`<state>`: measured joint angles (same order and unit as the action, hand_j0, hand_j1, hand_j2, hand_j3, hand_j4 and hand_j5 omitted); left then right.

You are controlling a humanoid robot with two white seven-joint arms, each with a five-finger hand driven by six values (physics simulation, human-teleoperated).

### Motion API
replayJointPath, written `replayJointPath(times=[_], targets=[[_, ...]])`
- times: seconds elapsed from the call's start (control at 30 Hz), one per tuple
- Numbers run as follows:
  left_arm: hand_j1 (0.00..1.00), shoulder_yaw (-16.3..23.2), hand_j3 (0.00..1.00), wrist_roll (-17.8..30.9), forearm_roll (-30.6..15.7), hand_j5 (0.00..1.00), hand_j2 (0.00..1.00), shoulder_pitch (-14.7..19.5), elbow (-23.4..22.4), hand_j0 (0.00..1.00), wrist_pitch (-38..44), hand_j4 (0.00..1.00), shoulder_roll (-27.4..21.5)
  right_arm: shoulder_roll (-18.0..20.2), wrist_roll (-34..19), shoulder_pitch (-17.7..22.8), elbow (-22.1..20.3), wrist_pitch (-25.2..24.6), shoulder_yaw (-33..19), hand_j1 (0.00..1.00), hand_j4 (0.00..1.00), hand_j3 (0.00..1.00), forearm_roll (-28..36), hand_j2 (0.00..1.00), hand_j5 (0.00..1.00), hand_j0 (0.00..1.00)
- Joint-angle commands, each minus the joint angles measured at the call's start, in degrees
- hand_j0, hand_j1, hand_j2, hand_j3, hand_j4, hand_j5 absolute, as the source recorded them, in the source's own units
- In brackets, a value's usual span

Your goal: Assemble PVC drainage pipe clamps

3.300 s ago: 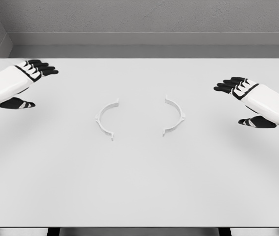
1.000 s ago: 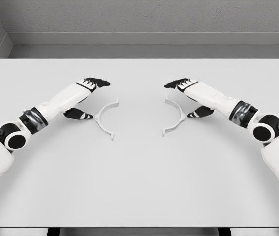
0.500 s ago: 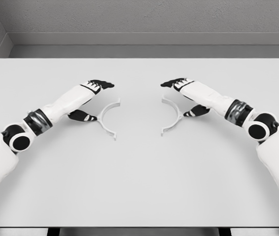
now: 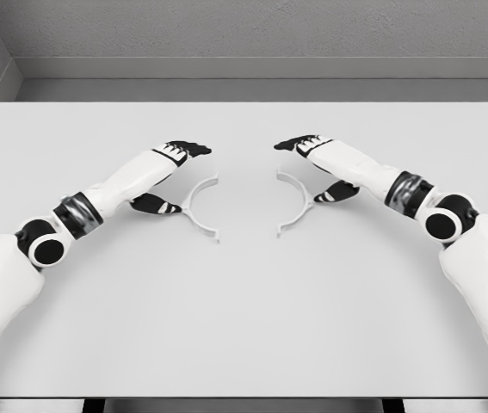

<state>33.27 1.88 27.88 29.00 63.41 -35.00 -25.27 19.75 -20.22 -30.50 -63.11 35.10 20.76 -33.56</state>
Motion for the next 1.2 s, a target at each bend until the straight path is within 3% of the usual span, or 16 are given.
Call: replayJointPath(times=[0.0, 0.5, 0.73, 0.97, 1.17], targets=[[1.00, -0.04, 1.00, -0.03, -0.19, 1.00, 1.00, 0.00, 0.05, 1.00, 0.00, 1.00, 0.57, -0.23, 0.00, 0.00, 0.09, -0.10, -0.02, 1.00, 1.00, 1.00, 0.43, 1.00, 1.00, 1.00], [1.00, -0.04, 1.00, -0.03, 0.42, 1.00, 1.00, 0.00, 0.05, 1.00, 0.00, 1.00, 1.80, -1.46, 0.00, -1.67, 3.43, -0.10, 1.38, 1.00, 1.00, 1.00, 0.43, 1.00, 1.00, 1.00], [1.00, 0.04, 1.00, -0.03, 0.86, 1.00, 1.00, 0.00, 0.05, 1.00, 0.00, 1.00, 2.50, -2.69, 0.00, -1.58, 2.55, -0.10, 2.00, 1.00, 1.00, 1.00, 0.43, 1.00, 1.00, 1.00], [1.00, -0.04, 1.00, -0.03, 0.86, 1.00, 1.00, -0.09, 0.05, 1.00, 0.00, 1.00, 2.68, -2.61, -0.09, -1.23, -1.31, -0.10, 2.35, 1.00, 1.00, 1.00, 0.78, 1.00, 1.00, 1.00], [1.00, -0.57, 1.00, -0.03, 0.69, 1.00, 1.00, 0.44, -0.65, 1.00, 0.00, 1.00, 2.15, -2.43, -0.09, -1.41, -1.05, -0.10, 2.18, 1.00, 1.00, 1.00, 0.69, 1.00, 1.00, 1.00]])
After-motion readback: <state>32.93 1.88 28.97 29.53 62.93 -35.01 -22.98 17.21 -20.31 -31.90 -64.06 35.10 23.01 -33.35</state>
